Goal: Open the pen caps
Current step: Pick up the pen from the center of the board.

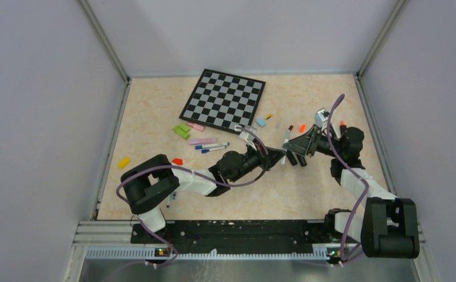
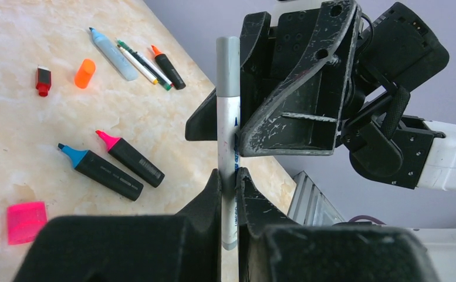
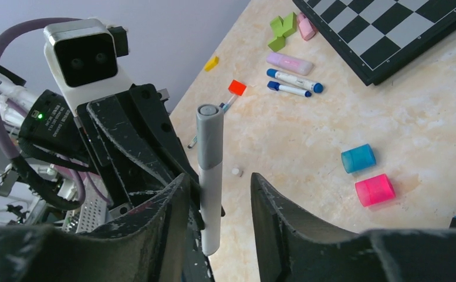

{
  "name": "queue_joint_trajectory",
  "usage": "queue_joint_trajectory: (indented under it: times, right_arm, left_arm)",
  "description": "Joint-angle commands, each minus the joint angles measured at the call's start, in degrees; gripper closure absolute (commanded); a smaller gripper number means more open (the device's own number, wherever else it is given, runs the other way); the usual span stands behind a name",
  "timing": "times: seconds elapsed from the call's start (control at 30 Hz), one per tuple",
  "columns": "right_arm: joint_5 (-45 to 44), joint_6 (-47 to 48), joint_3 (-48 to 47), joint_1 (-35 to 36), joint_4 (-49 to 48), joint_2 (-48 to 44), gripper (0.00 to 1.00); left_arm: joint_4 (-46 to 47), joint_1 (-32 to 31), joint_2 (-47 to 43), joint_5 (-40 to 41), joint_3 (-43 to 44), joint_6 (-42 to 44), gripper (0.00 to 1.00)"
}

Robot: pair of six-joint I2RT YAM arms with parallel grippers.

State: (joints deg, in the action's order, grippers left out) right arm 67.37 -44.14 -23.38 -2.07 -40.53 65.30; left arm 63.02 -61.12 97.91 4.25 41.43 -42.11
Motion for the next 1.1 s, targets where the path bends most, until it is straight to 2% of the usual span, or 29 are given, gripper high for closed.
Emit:
queue_joint_trajectory:
  times: [0.0,0.13,0.17,0.23,0.3,0.43,0.57,0.77,0.8,0.87,1.0,1.07]
  right_arm:
    - [-1.12,-0.2,0.41,1.3,-3.2,-1.38,0.61]
    - [-1.14,-0.26,0.8,1.74,-3.85,-1.36,0.75]
    - [-0.95,-0.5,0.93,1.72,-4.47,-1.34,0.81]
    - [-0.59,-0.99,1.2,1.71,-5.91,-1.34,1.0]
    - [-0.27,-1.22,1.4,1.71,-6.92,-1.58,1.0]
    - [0.5,1.05,0.89,1.71,-6.07,-2.39,1.0]
    - [2.74,6.99,-1.11,1.71,-0.14,-2.84,1.0]
    - [10.27,24.93,-5.7,1.72,17.51,-2.31,1.0]
    - [11.48,27.85,-6.34,1.71,20.26,-2.1,1.0]
    - [14.34,34.03,-7.55,1.71,26.31,-1.59,1.0]
    - [17.66,44.52,-9.91,1.71,37.86,-0.61,1.0]
    - [18.56,46.32,-10.11,3.18,38.91,-0.39,1.0]
  left_arm:
    - [3.36,-0.68,0.21,1.54,2.31,0.18,1.0]
    - [3.18,-1.04,0.32,1.68,2.72,0.19,1.0]
    - [3.16,-1.05,0.44,1.58,2.82,0.18,1.0]
    - [3.16,-1.04,0.56,1.27,3.05,0.21,1.0]
    - [3.22,-1.06,0.51,0.93,3.03,0.36,0.97]
    - [3.77,-1.09,-1.1,-0.21,1.74,2.21,0.74]
    - [6.43,-1.02,-4.63,-1.27,-2.77,5.4,0.49]
    - [8.61,-0.65,-12.83,-5.41,-10.46,14.93,0.05]
    - [8.34,-0.42,-14.26,-6.58,-11.31,15.78,0.02]
    - [7.82,1.08,-16.45,-9.86,-12.53,15.83,0.01]
    - [7.72,5.43,-18.68,-18.66,-13.42,10.41,0.01]
    - [8.19,7.31,-18.32,-22.2,-12.77,7.6,0.01]
